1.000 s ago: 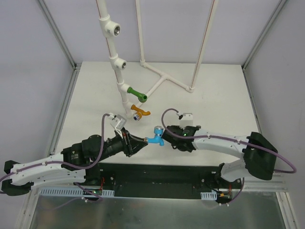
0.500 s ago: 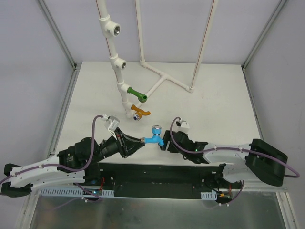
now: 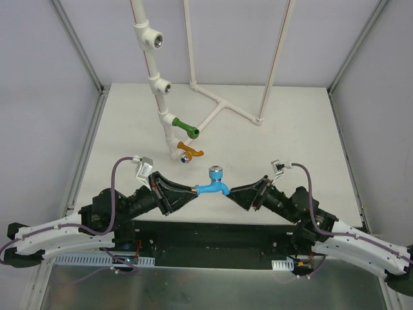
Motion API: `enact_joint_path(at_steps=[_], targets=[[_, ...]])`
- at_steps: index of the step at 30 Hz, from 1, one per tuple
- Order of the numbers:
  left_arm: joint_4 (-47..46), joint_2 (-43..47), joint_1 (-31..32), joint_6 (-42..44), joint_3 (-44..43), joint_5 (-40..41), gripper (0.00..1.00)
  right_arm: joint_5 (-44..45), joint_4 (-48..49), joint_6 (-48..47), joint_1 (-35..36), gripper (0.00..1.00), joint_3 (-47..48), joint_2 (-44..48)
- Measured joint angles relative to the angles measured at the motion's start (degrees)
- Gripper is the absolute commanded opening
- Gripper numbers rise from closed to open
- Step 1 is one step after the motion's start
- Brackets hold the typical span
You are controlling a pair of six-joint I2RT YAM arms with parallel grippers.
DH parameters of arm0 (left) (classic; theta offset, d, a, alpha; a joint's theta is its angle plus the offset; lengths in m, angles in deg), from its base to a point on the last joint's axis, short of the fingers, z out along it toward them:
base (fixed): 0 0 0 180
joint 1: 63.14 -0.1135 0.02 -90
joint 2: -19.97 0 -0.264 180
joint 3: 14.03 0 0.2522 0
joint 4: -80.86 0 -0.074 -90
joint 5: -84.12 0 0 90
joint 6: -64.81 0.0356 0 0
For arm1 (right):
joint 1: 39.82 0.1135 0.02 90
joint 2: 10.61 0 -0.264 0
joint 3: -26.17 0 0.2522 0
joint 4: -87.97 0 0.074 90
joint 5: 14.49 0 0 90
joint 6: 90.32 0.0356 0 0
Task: Install the water faucets
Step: Pick up the water faucet from the center of the board.
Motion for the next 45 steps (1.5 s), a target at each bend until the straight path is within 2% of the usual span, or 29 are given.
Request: enact_joint_path(at_steps=[2,6,16,22,28,37,45], targets=[[-2.58,0.02,0.0,-0.04,0.28,-1.16,0.0,-0.7,0.44,-0.35,-0.07,0.88,0.0,3.93],[-7.06,-0.74,0.0,-0.11,0.42,-3.41,0.0,-3.04,1.6,-0.74,-0.02,0.88,0.72,5.51],[-11.67,-4.17,0.0,-0.24,0.37,-5.86,0.0,-11.93,3.45,-3.23,-0.02,0.83,8.31,1.25],[-14.38,-4.0,0.0,-0.33,0.37,-6.12,0.0,-11.91,3.52,-4.61,-0.02,0.81,10.69,0.96],[-18.03,-7.8,0.0,-0.74,0.37,-7.87,0.0,-11.76,5.57,-5.31,0.0,0.78,12.74,-3.82],[-21.84,-12.39,0.0,-1.73,0.37,-9.31,0.0,-12.2,10.29,-5.07,0.0,0.65,13.29,-7.72],[-24.59,-13.2,0.0,-1.73,0.37,-9.27,0.0,-12.46,13.62,-4.31,0.11,0.57,13.49,-8.46]])
